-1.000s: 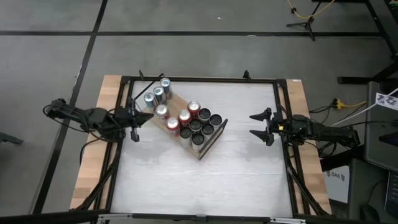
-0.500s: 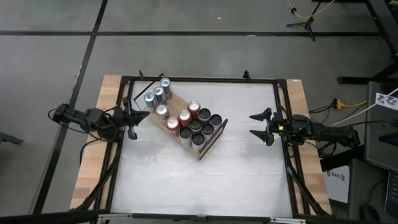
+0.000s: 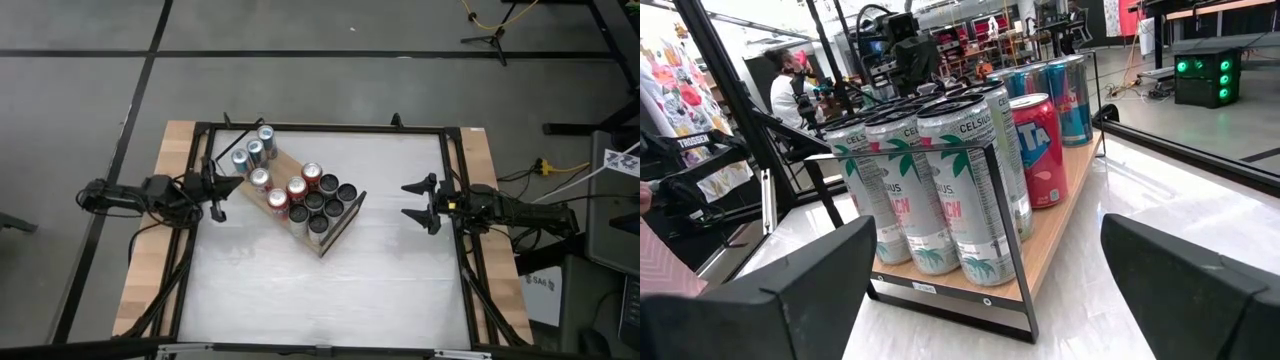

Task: Place canned beverage on shelf
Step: Return to Home Position

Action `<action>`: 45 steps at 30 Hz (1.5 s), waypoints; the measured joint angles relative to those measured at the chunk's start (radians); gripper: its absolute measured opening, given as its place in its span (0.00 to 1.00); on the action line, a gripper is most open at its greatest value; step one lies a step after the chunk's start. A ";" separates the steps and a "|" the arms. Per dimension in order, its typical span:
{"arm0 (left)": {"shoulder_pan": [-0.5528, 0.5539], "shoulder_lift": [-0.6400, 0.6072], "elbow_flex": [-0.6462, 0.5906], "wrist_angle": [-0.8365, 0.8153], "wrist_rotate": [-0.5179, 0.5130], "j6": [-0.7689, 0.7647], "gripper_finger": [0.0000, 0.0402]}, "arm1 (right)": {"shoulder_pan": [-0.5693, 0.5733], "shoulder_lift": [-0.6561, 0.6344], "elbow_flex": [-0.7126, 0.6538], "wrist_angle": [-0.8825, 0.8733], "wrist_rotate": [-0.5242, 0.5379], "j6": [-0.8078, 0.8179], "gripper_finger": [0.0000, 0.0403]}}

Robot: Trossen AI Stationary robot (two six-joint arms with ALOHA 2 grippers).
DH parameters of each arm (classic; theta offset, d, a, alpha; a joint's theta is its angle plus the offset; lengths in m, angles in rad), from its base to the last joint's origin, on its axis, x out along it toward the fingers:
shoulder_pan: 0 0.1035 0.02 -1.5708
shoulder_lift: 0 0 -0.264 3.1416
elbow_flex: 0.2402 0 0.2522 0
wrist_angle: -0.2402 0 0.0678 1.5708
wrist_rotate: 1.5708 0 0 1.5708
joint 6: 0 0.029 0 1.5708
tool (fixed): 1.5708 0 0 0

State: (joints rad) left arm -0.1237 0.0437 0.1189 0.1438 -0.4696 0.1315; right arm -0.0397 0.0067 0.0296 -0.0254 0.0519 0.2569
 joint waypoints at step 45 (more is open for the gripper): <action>0.088 -0.042 -0.058 -0.245 0.221 -0.159 0.00 | 0.000 0.000 0.000 0.000 0.000 0.000 0.95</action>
State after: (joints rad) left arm -0.0357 0.0021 0.0610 -0.1016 -0.2484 -0.0278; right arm -0.0399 0.0067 0.0299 -0.0257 0.0517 0.2569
